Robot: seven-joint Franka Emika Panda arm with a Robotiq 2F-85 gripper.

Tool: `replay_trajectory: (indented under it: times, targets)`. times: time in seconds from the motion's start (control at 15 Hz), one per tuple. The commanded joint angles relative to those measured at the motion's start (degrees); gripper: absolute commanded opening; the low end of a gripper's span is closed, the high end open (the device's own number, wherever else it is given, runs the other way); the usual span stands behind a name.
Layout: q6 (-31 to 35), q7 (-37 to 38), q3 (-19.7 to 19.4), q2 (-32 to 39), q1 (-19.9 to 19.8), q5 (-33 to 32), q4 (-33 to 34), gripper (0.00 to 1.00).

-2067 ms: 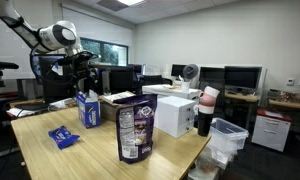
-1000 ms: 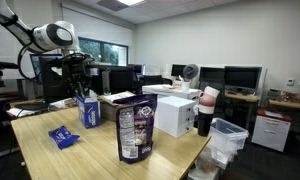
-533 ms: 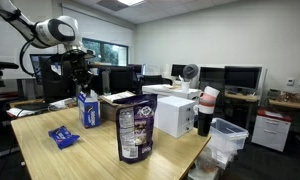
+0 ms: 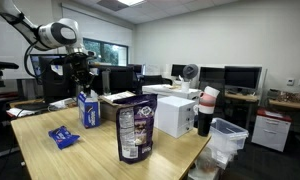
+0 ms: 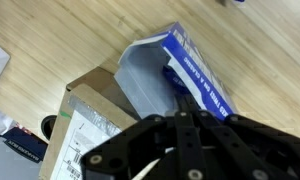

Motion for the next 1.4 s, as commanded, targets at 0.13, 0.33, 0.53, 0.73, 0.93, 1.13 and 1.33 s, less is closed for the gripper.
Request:
replay_trajectory:
  times: [0.13,0.33,0.53,0.73,0.93,1.13,1.33]
  targets:
    - [3.1,-2.5,0.4,3.0,-0.4,0.7,1.5,0.02]
    - [4.8,-4.0,0.3,4.1,-0.4,0.7,1.9,0.02]
    - [2.3,-7.5,0.3,5.6,-0.4,2.3,3.8,0.02]
    - [-6.0,-8.4,0.5,7.4,-0.4,3.6,7.0,0.02]
    - [-11.3,-10.3,0.6,8.5,-0.6,4.8,9.1,0.02]
    - [-13.2,-12.7,0.6,9.5,-0.7,5.2,10.5,0.02]
    - [-11.7,-15.9,0.7,10.0,-1.0,4.8,10.6,0.02]
